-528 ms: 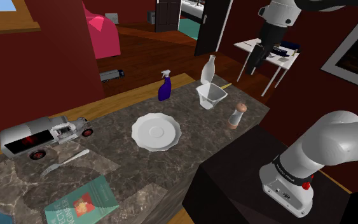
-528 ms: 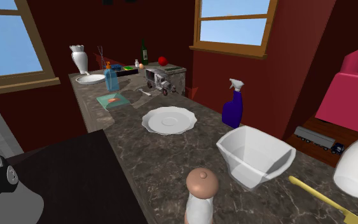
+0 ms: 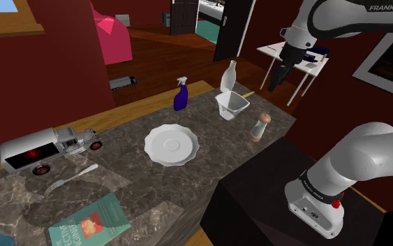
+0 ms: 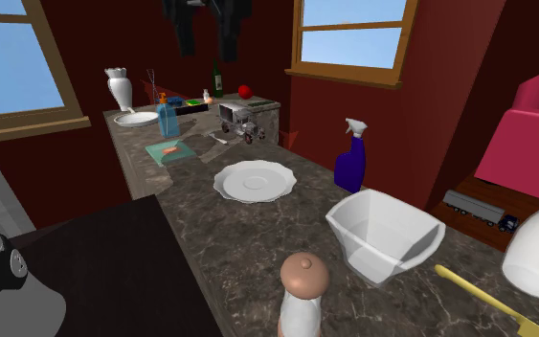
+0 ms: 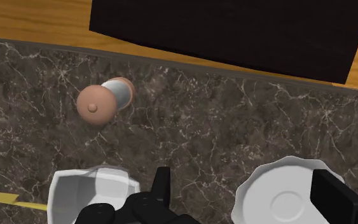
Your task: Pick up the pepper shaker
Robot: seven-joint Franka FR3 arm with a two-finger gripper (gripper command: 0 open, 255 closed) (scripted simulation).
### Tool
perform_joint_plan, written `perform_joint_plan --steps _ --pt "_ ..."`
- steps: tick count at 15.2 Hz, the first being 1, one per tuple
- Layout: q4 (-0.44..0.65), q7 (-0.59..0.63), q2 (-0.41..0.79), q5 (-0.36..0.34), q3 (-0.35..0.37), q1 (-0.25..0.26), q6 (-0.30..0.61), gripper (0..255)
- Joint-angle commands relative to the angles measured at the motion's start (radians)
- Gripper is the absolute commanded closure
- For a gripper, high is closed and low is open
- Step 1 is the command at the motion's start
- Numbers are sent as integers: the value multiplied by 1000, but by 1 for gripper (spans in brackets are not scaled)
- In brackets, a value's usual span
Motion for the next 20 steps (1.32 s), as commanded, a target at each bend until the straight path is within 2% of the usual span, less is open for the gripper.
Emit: perform_joint_plan --steps 1,7,13,17,20 --pt "-41 -35 21 -15 -25 -10 66 0" --pt "-120 -155 141 -63 -116 -47 273 0" --pt "-139 -286 332 -81 -214 -68 491 0" --pt "-118 -394 491 -50 -281 -64 630 0" --pt "-84 -501 621 15 -327 -52 724 0"
